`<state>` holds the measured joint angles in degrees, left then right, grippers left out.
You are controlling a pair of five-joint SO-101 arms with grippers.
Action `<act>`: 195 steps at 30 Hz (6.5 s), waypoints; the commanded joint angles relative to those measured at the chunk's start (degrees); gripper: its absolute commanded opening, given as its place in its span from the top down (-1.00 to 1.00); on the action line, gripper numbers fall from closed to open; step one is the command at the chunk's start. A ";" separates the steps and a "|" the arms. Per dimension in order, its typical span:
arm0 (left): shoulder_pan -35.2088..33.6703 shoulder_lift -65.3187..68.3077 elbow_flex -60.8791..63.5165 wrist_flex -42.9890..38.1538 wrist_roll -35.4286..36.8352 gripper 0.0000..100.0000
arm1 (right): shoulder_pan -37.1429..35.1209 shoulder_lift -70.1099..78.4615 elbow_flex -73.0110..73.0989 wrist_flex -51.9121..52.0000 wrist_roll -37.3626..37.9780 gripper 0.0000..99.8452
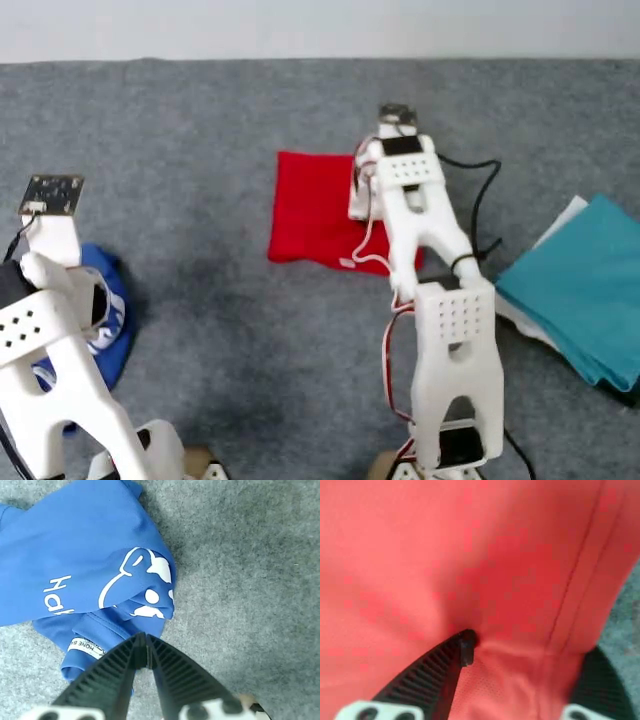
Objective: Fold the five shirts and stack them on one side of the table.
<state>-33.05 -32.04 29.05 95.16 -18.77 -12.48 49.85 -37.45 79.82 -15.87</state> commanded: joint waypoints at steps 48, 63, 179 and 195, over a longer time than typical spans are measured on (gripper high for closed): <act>-0.18 -1.41 0.40 -0.35 0.00 0.99 | 10.86 -7.87 -6.24 -6.55 70.59 0.73; -0.18 -1.41 4.09 -0.70 -0.26 0.99 | 10.95 -7.96 -21.71 0.57 6.59 0.53; 0.18 -1.41 4.53 -0.62 -0.09 0.99 | 52.26 -36.70 7.21 17.36 16.26 0.08; 0.18 -1.32 4.53 -0.53 0.00 0.99 | 41.45 -36.09 7.65 22.37 18.64 0.90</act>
<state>-33.05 -32.04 33.71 95.16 -18.77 30.77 12.92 -28.84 100.48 2.07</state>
